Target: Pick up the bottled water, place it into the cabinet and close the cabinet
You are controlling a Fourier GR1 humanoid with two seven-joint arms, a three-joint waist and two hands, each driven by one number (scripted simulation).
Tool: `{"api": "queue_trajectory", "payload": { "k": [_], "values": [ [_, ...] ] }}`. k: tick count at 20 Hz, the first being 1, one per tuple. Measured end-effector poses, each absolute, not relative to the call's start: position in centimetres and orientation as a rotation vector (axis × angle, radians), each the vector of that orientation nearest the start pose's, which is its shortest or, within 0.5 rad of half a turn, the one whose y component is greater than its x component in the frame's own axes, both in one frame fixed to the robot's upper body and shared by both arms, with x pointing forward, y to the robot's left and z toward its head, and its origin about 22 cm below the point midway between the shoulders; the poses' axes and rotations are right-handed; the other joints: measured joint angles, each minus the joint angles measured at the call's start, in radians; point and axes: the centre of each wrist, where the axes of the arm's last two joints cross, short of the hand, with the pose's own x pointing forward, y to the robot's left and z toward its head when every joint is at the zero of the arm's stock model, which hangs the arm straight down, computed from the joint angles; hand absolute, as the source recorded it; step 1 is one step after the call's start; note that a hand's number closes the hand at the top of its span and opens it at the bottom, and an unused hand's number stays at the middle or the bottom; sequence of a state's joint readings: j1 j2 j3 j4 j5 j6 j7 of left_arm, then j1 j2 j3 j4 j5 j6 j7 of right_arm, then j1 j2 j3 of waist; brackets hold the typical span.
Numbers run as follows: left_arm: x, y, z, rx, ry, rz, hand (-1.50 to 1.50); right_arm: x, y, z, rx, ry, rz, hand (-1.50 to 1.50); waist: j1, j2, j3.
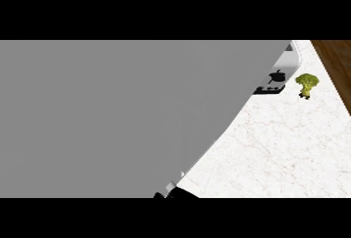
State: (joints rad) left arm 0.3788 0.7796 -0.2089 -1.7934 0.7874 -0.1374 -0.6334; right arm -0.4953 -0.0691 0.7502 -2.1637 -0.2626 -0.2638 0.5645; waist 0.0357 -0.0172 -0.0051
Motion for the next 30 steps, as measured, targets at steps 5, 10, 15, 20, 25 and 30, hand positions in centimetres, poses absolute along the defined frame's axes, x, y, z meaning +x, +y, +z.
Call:
{"api": "queue_trajectory", "payload": {
  "k": [5,10,15,20,25,30],
  "values": [
    [14.6,35.1,4.7,-0.349,-1.873,-0.046,-1.50,17.3,-2.2,20.5,0.785,-1.677,0.566,1.50,0.012,0.010,0.001],
    [14.7,35.4,6.4,-0.350,-1.882,-0.047,-1.50,20.1,0.6,21.5,0.783,-1.653,0.478,1.50,0.020,0.017,0.004],
    [14.4,35.5,7.0,-0.336,-1.881,-0.045,-1.50,22.7,1.9,22.3,0.868,-1.553,0.617,1.50,0.014,0.022,0.005],
    [14.1,35.8,7.4,-0.325,-1.882,-0.040,-1.50,25.6,1.8,21.3,0.959,-1.423,0.727,1.50,0.001,0.022,0.005],
    [13.8,35.9,8.4,-0.316,-1.884,-0.041,-1.50,29.2,0.6,20.1,0.962,-1.428,0.698,1.50,-0.011,0.019,0.005],
    [13.1,36.1,8.9,-0.309,-1.884,-0.039,-1.50,32.6,-1.5,18.7,0.898,-1.474,0.639,1.50,-0.014,0.018,0.005]
  ]
}}
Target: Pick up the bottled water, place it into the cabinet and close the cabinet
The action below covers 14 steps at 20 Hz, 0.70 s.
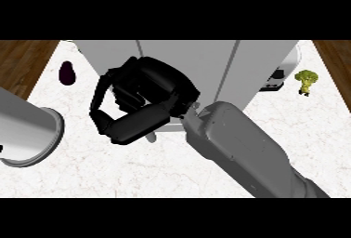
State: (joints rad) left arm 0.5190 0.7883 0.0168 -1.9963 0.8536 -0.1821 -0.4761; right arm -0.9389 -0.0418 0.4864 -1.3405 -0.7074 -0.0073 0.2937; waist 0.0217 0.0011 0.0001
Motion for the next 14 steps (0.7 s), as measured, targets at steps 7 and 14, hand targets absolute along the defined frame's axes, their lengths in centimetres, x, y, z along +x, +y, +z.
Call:
{"api": "queue_trajectory", "payload": {
  "k": [7,14],
  "values": [
    [13.0,36.0,9.1,-0.308,-1.882,-0.037,-1.50,34.8,-2.3,18.1,0.768,-1.573,0.607,1.50,0.003,-0.011,-0.006],
    [13.3,35.6,9.4,-0.323,-1.880,-0.047,-1.50,35.4,-2.6,17.6,0.719,-1.613,0.611,1.50,0.009,-0.022,-0.012]
  ]
}}
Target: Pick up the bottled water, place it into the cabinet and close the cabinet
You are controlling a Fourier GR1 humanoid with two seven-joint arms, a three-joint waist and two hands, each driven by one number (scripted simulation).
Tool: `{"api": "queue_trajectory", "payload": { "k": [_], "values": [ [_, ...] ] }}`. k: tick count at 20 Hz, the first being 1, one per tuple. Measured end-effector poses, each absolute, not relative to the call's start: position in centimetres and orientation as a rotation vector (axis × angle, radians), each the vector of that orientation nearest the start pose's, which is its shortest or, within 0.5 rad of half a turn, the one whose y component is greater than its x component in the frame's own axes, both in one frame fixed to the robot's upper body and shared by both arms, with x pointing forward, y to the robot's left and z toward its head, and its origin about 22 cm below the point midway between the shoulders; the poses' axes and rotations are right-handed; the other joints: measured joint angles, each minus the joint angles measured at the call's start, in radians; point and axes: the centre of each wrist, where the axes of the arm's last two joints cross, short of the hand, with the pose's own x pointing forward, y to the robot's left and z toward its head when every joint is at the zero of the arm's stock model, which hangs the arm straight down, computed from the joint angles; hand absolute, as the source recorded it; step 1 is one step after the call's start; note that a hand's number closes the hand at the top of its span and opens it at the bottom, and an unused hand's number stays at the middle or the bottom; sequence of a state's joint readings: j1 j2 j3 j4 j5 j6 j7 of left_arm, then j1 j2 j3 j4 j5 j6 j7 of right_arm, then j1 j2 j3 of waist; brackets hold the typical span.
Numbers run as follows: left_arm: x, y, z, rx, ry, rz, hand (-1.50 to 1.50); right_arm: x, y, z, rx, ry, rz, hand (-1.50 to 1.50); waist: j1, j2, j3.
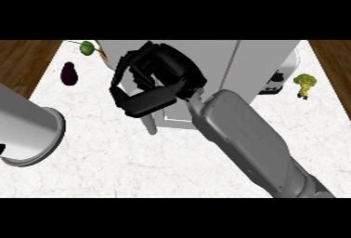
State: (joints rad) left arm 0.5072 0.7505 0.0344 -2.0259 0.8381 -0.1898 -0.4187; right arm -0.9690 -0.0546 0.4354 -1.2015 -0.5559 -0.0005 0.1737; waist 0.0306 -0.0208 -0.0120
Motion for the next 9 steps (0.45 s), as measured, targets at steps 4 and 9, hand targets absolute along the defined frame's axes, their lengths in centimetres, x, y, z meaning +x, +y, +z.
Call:
{"api": "queue_trajectory", "payload": {
  "k": [4,9],
  "values": [
    [13.61,35.26,9.32,-0.330,-1.878,-0.046,-1.50,35.55,-2.62,17.55,0.709,-1.630,0.612,-1.50,0.000,-0.001,-0.004],
    [14.05,35.05,9.50,-0.339,-1.880,-0.054,-1.50,35.78,-2.75,17.29,0.698,-1.664,0.614,-1.50,0.003,-0.003,-0.006]
  ]
}}
